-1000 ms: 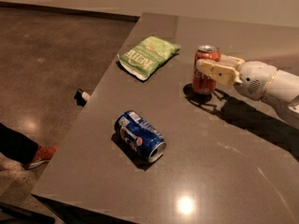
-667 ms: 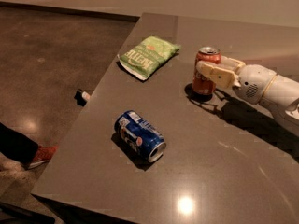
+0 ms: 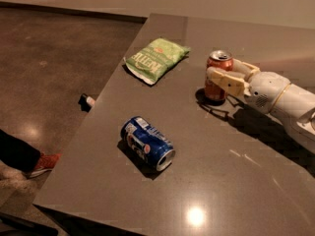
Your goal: Place coke can upright
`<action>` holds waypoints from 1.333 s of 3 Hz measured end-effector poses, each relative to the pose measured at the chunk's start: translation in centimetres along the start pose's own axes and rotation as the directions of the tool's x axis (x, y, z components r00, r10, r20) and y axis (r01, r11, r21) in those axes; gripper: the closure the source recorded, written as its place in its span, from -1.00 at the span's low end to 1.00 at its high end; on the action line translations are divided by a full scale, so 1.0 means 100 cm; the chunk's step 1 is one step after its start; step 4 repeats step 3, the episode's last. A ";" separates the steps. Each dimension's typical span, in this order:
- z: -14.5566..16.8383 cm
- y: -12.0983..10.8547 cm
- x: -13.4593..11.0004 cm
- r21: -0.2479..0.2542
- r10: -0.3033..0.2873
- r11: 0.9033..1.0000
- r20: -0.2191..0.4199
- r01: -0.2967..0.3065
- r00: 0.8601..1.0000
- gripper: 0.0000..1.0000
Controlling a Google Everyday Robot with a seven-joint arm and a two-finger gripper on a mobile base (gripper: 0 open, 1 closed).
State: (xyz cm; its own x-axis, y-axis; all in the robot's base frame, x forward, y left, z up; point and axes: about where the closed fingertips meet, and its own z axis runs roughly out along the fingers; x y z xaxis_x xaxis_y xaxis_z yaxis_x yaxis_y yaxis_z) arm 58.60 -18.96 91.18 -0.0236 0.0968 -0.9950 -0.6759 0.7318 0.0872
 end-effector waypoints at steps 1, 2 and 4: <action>0.002 0.002 -0.001 0.000 -0.011 1.000 0.001 0.011 1.000 -0.90; 0.003 0.003 -0.001 -0.002 -0.011 1.000 0.002 0.011 1.000 -1.00; 0.003 0.003 -0.001 -0.002 -0.011 1.000 0.002 0.011 1.000 -1.00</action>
Offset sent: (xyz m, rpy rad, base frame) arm 0.0002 0.0014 0.0006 -0.0073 -0.0082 -0.0031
